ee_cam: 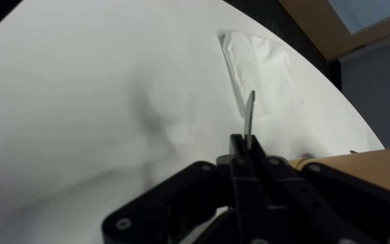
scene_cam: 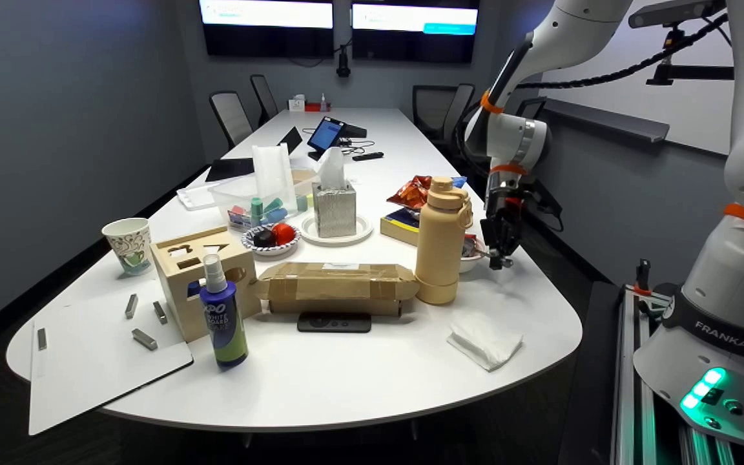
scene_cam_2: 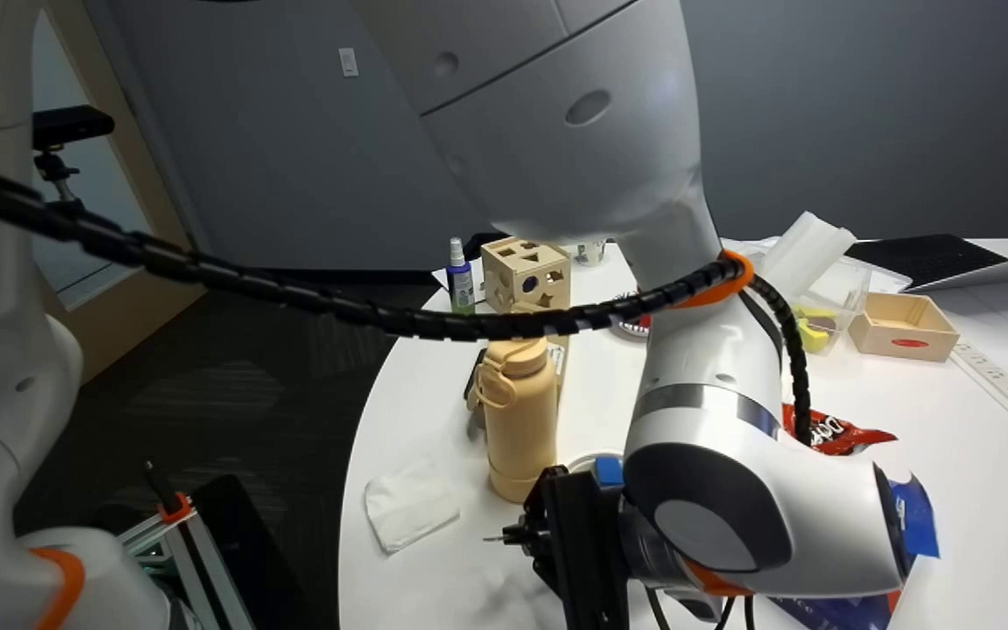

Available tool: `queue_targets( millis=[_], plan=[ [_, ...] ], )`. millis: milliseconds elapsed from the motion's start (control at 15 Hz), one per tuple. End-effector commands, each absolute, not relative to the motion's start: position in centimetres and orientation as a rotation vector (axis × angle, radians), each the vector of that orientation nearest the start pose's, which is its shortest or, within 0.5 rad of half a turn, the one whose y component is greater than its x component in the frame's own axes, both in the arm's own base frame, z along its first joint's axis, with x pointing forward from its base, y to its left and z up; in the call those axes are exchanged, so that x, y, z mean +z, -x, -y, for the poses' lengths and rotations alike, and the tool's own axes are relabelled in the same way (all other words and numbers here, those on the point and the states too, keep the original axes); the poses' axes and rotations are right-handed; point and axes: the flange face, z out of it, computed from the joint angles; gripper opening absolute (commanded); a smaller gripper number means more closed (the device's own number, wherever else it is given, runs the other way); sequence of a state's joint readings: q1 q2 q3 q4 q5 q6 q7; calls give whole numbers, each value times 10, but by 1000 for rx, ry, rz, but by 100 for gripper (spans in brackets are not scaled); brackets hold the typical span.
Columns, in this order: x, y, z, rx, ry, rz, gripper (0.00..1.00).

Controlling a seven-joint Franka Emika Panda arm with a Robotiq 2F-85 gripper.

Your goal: Use the cake spatula to stir the blocks in the bowl.

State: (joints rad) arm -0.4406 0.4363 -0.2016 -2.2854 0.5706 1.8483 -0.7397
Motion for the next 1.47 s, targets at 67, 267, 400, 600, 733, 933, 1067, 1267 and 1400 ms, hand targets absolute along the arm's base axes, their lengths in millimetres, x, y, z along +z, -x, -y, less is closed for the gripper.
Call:
queue_targets(
  millis=[67,267,400,600,733,933,1067,1267,1400],
  plan=[
    [154,-365,230,530,2245,-376,1],
    [169,-366,233,617,2256,-413,1],
    [177,-370,236,694,2263,-448,1],
    [178,-380,236,795,2310,-516,1],
    [173,-390,228,884,2345,-538,1],
    [168,-401,209,1029,2396,-541,1],
    [166,-408,194,1101,2423,-519,1],
    [168,-415,183,1090,2434,-468,1],
    [171,-416,184,1055,2424,-466,1]
  ],
)
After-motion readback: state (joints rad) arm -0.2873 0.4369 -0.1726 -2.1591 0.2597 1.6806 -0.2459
